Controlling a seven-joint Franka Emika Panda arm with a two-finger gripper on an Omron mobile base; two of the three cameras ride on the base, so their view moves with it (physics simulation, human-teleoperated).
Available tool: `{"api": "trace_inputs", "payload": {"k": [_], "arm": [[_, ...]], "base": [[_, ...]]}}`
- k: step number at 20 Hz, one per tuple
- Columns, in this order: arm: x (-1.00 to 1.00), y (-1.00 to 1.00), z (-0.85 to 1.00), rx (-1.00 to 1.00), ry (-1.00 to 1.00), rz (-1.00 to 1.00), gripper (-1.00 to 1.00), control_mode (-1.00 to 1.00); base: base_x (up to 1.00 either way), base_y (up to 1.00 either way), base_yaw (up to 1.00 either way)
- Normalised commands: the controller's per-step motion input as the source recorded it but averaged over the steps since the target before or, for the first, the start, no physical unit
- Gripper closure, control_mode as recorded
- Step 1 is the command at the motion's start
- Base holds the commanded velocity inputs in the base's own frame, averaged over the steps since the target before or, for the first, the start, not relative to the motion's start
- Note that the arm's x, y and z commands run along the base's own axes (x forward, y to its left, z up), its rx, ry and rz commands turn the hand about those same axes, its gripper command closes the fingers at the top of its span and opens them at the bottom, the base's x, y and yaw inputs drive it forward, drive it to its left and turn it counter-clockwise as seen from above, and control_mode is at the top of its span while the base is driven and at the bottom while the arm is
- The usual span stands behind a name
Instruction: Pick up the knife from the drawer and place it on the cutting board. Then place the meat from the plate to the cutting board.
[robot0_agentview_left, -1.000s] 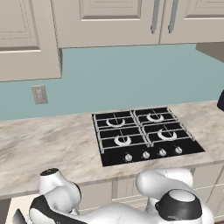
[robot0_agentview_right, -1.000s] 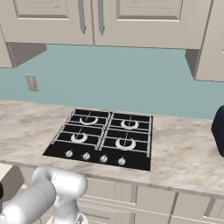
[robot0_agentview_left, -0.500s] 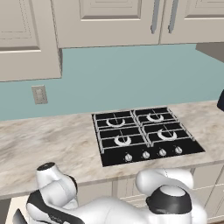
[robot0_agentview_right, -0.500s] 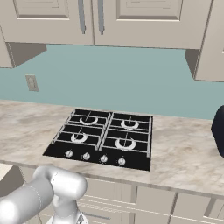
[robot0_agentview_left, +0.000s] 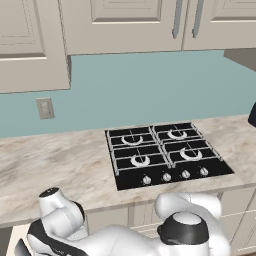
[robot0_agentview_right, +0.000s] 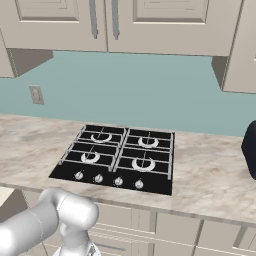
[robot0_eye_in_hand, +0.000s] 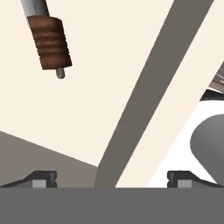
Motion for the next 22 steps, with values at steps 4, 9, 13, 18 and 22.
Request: {"api": "trace_inputs", "payload": {"k": [4,9,13,18,22], "arm": [[0.07,0.08,-0.12,0.00,0.00,0.03,-1.00,-1.00],[0.09,0.20,-0.15,0.00,0.00,0.00,-1.00,-1.00],[0.10,0.25,-0.15,0.00,0.00,0.00,-1.00,-1.00],[0.14,0.29,-0.13,0.00,0.00,0.00,-1.00,-1.00],[0.15,0.25,-0.15,0.00,0.00,0.00,-1.00,-1.00]], "base": [[0.00,0.00,0.00],[0.00,0.00,0.00],[0.00,0.00,0.00],[0.00,0.00,0.00],[0.00,0.00,0.00]]}}
